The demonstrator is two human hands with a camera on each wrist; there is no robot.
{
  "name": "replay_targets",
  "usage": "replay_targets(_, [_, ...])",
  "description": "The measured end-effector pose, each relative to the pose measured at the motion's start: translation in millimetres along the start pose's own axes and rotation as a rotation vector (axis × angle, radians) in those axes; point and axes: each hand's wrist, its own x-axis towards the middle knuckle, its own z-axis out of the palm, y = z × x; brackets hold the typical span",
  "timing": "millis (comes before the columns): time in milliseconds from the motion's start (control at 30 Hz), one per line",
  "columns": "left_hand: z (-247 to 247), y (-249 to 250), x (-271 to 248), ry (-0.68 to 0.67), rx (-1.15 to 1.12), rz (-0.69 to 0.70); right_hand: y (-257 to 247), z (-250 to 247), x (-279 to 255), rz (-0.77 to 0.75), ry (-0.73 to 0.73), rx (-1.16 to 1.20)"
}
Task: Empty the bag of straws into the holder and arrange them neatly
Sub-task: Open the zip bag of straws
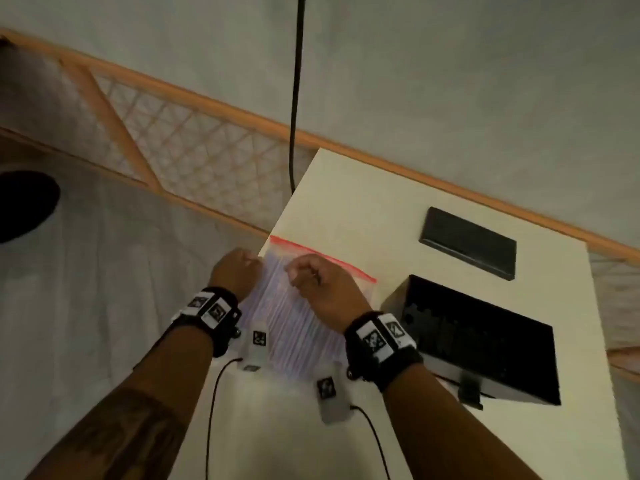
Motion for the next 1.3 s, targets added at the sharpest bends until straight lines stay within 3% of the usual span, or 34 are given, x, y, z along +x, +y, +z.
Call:
replay_targets(267, [18, 19, 54, -0.063, -0.049, -0.029, 60, 11, 105, 0.131, 0.096, -0.466])
replay_targets(500, [27, 19, 64, 0.014, -0.162, -0.036, 67, 20, 148, 0.215, -0.018, -0.554])
replay_targets(633, [30, 17, 58, -0.009, -0.405, -0.126, 63, 17, 150, 0.173, -0.047, -0.554])
replay_targets(767, [17, 12, 39, -0.001, -0.715, -0.149, 42, 3, 130, 0.110, -0.142, -0.578])
replay_targets(867, [-9, 3, 18, 0.040, -0.905, -0.065, 6, -20, 95, 0.038, -0.154, -0.602])
replay_targets(1033, [-60, -28, -21, 0.200, -1.083, 0.185, -42, -62, -1, -0.146, 0.036, -0.642])
replay_targets(1133, [-85, -48, -52, 0.124, -1.250, 0.276, -51, -67, -50, -0.212, 0.126, -0.518])
replay_targets(1167, [-85, -55, -61, 0.059, -1.168, 0.266, -51, -64, -61, -0.236, 0.146, -0.439])
replay_targets(1300, [-40, -83, -89, -0.347, -0.466, 0.233, -16, -29, -80, -0.264, 0.137, -0.043])
